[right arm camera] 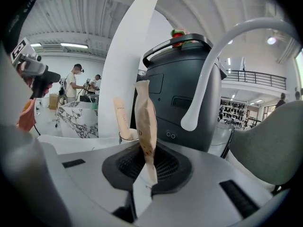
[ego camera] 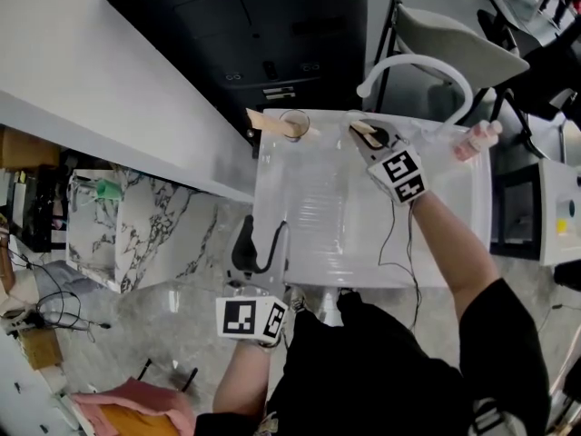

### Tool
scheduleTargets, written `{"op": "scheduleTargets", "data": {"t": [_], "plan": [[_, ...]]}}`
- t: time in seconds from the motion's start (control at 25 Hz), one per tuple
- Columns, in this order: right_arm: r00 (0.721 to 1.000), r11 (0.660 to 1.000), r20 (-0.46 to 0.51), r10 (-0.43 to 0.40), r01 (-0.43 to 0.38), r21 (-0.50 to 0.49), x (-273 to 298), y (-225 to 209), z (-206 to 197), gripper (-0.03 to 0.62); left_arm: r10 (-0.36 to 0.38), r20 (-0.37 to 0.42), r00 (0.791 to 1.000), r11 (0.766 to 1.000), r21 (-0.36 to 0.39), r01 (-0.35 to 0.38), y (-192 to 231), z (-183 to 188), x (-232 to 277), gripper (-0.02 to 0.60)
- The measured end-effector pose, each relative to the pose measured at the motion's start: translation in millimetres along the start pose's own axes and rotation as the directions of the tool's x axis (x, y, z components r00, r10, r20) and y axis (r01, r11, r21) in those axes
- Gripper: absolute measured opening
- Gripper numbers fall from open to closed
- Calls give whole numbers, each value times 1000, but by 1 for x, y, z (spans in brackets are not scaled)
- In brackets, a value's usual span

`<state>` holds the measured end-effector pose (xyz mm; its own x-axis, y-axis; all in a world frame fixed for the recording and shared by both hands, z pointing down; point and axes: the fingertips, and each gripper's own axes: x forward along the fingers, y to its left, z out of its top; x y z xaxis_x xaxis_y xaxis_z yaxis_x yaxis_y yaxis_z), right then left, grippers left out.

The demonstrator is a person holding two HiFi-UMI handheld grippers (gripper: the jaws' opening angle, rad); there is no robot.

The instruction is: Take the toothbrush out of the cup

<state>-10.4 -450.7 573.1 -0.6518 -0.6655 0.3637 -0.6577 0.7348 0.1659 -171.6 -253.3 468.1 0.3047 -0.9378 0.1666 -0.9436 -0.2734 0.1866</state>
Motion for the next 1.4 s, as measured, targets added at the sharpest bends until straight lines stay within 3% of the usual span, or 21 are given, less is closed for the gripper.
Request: {"op": "scheduleTargets", "data": {"t": [0.8,1.4], "plan": [[979,995,183,-93,84,54,-88,28,100,29,-101,74,992,995,19,100,-13,36,-30,235],[936,977,285,-208,187,102,-189,98,162,28,-240,141,961,971,45,236,-23,65,-56,235]]}}
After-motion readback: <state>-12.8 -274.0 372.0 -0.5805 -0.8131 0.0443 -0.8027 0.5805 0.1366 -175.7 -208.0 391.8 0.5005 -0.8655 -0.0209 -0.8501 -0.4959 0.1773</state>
